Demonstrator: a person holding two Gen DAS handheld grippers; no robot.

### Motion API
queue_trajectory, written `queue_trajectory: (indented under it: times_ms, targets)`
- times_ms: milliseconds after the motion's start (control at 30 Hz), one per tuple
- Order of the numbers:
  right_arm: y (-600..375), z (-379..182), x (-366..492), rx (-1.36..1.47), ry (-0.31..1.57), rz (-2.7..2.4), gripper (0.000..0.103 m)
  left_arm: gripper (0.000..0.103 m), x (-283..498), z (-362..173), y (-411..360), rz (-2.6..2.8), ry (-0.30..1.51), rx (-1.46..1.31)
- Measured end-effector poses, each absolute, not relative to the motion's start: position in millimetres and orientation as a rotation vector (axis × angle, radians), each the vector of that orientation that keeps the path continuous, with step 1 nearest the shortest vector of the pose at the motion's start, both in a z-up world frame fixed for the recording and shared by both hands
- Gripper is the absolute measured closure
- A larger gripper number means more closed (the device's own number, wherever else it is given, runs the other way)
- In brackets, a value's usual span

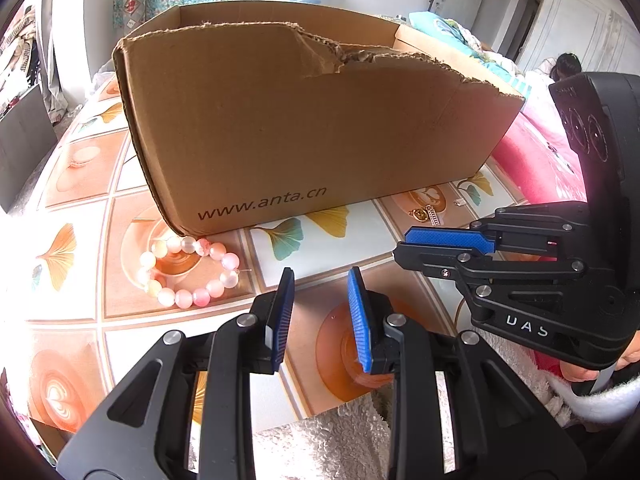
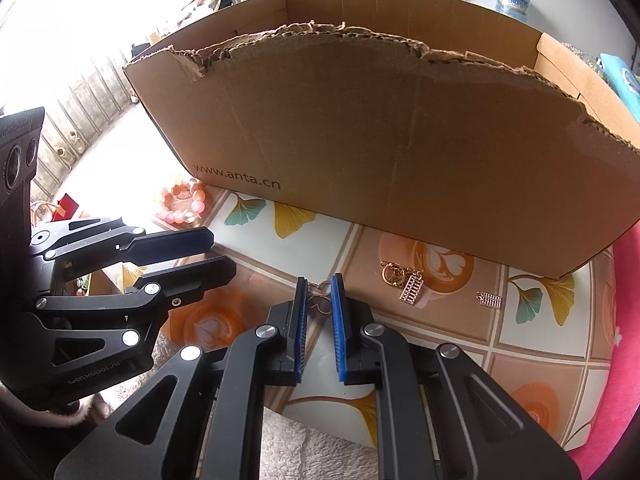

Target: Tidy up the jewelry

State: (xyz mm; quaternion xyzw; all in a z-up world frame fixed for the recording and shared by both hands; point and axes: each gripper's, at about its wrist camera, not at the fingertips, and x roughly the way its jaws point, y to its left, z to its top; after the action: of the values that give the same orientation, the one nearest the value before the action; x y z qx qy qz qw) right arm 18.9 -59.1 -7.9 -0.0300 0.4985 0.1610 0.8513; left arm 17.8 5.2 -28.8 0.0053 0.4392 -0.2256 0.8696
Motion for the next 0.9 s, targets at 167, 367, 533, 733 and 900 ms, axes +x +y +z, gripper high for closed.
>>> queue_trajectory:
  times_ms: [167,367,533,733,900]
  targets:
    - [-76,-7,22,-0.022,1.053,0.341,0.099,0.077,17,-28,0,-0.473,0.915,0.022]
    - [-94,2,21,-0.006,1.027,0.319,0.099,0.077,17,-28,-4,-0.465,0.91,0.029]
    - [-98,-5,19,-0.049,1.054,0.306,0.099,0.077,17,-29,-9,-0.465,0.912,0.035]
    - [-86,-8,17,-0.046,1.059,0.359,0.099,0.077,16,-29,-12,-0.462,0.909,0.048]
    - [-80,-6,11,-0.051,1.055,0.396,0.099,0.077,17,-28,-11,-0.456,0.908,0.047]
